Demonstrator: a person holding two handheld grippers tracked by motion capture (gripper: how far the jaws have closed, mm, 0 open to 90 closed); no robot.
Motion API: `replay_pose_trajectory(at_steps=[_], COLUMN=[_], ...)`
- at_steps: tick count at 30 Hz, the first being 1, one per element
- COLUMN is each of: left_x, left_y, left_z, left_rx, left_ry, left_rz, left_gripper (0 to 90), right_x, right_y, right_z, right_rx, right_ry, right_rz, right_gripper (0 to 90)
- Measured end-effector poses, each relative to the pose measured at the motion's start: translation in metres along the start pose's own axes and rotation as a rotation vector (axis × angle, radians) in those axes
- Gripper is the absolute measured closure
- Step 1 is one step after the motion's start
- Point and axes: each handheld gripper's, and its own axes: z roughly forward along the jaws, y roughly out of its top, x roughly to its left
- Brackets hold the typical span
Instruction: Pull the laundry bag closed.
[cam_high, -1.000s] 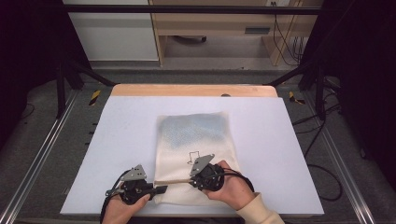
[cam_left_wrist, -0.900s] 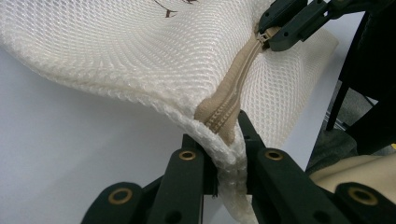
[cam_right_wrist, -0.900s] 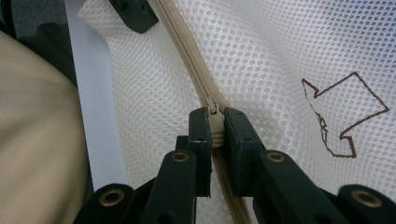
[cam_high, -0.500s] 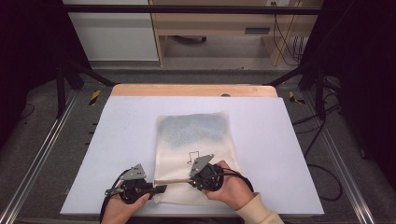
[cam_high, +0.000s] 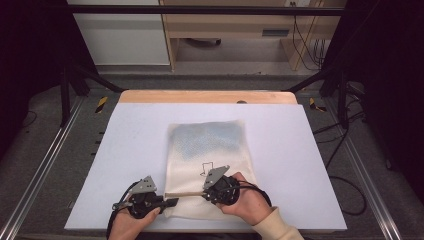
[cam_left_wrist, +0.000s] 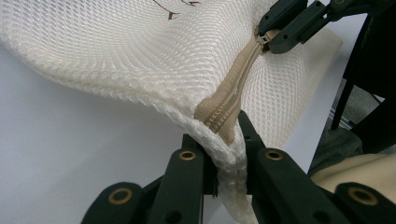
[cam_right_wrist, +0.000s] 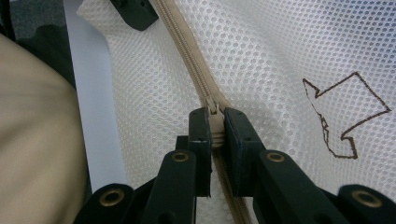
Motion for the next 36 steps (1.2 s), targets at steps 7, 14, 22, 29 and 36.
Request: replay_pose_trajectory(at_steps=[7,14,22,29,36], left_x=[0.0013,-0.0006,0.0001,0.0009,-0.0003], left_y=[0.0,-0.0003,-0.0002,0.0001,0.0004], left_z=[0.0005,0.0002,-0.0003,-0.0005,-0.0012], left_rx=[0.008,0.003,0.002,0.001,-0.002], left_ry=[-0.005,-0.003,-0.004,-0.007,-0.005], left_rz=[-0.005,-0.004,-0.005,-0.006,-0.005], left_gripper=[84.0,83.9,83.9,83.9,83.9], right_x=[0.0006,-0.0005,-0.0013,-0.0018,-0.0005], right_y=[-0.0005,-0.0021,-0.0025,-0.0024,-0.0044], right_z=[0.0021,-0.001,-0.0014,-0.0016,-0.0052], right_rx=[0.004,-0.001,-0.009,-0.006,-0.007], right_ry=[0.001,0.009,0.008,0.01,0.0], right_rz=[-0.001,0.003,0.003,0.003,0.006], right_gripper=[81.9,81.9,81.9,81.9,81.9])
